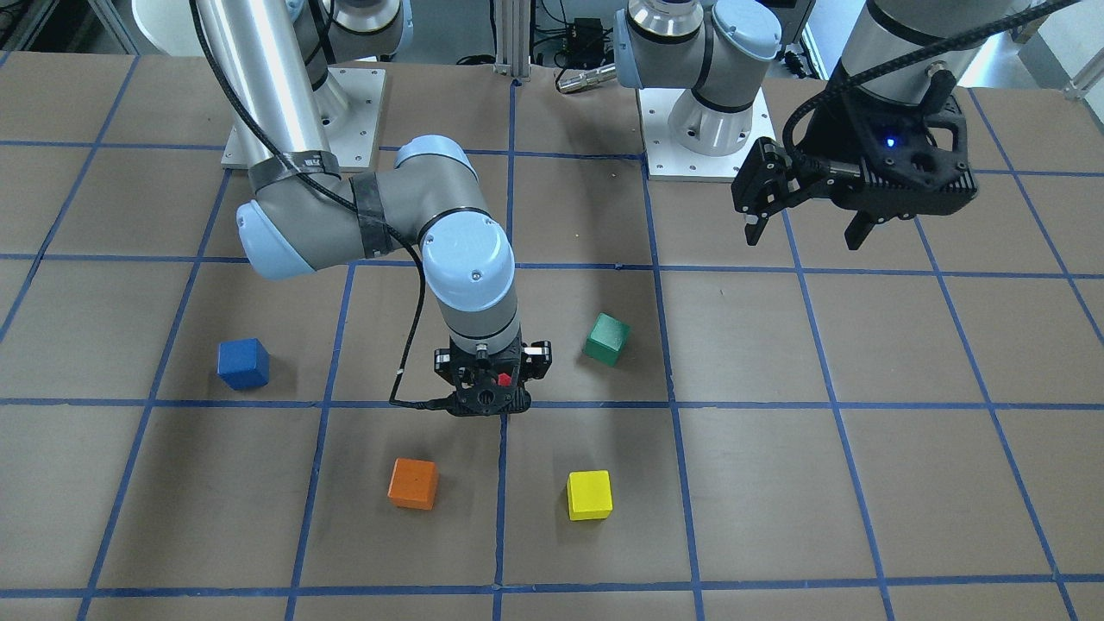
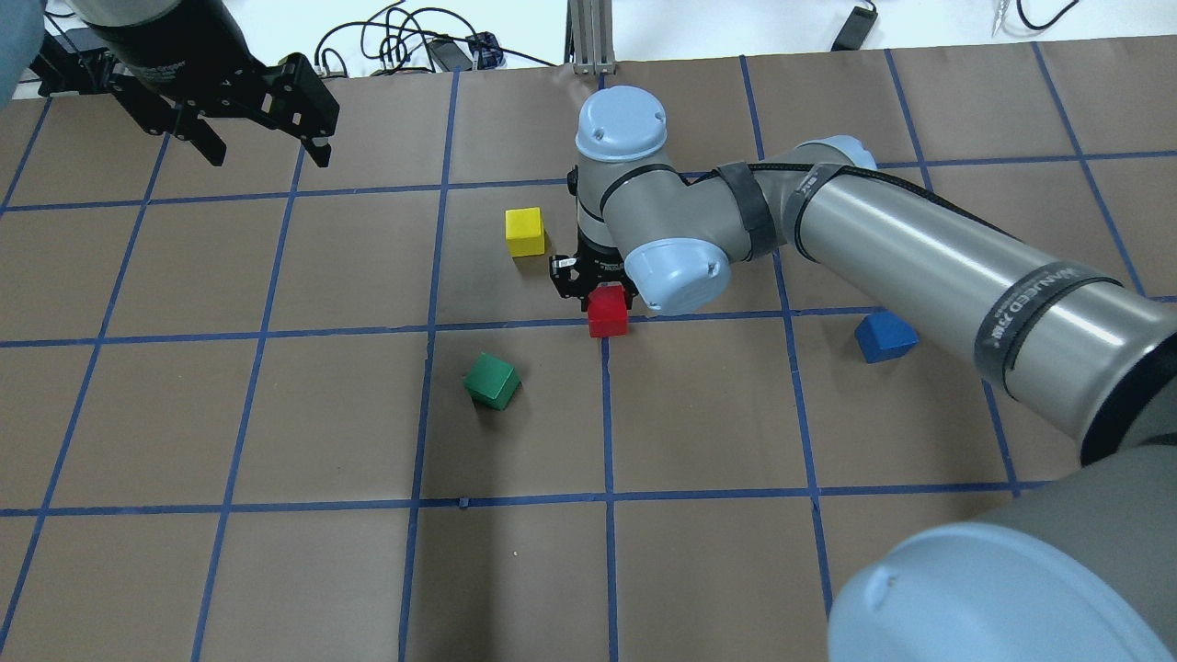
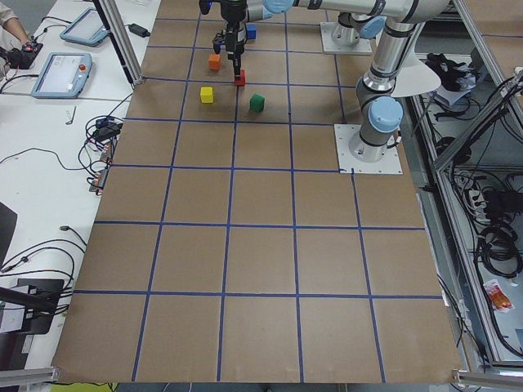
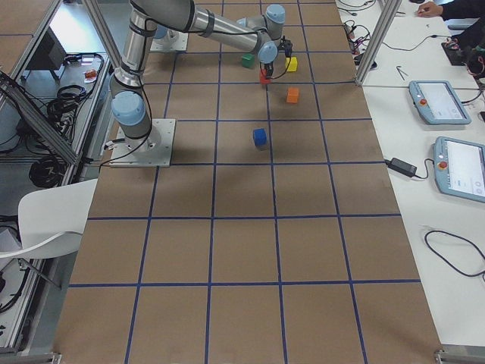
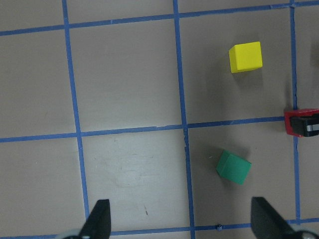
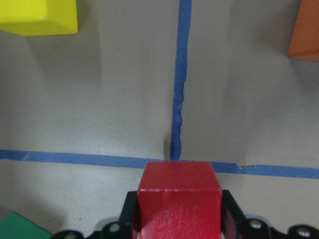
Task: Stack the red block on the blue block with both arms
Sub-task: 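Lift the red cube with the right gripper and carry it above the blue cube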
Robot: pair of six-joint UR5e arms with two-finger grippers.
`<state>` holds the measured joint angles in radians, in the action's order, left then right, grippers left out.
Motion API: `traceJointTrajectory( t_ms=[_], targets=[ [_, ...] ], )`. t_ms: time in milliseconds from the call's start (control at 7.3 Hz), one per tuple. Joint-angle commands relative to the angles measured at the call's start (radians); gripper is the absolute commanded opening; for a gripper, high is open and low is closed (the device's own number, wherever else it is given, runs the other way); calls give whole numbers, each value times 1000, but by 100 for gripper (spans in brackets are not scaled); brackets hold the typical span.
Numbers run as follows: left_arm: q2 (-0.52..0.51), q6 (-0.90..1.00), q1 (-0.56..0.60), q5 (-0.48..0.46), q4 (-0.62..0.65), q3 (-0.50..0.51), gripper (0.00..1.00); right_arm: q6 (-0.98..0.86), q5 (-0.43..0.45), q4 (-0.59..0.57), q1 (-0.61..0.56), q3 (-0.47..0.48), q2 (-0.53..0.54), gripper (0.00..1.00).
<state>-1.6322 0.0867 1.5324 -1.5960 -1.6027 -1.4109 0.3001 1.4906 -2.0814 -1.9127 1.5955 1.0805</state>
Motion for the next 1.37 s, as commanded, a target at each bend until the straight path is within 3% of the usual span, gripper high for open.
traceJointTrajectory(
  t_ms=[0, 411, 685, 959, 1233],
  targets=[
    [-1, -31, 0, -1, -13, 3, 100, -13, 2, 168, 76, -69, 73, 0],
    [0, -30, 2, 1, -34, 4, 100, -125, 5, 439, 320, -106, 246, 0],
    [2, -30, 2, 5, -34, 4, 100, -354, 25, 552, 490, -82, 288, 0],
    [5, -28, 6, 5, -26, 3, 100, -452, 71, 509, 547, -10, 295, 0],
    [14, -28, 11, 5, -33, -16, 100, -507, 86, 322, 549, 108, 297, 0]
  ],
)
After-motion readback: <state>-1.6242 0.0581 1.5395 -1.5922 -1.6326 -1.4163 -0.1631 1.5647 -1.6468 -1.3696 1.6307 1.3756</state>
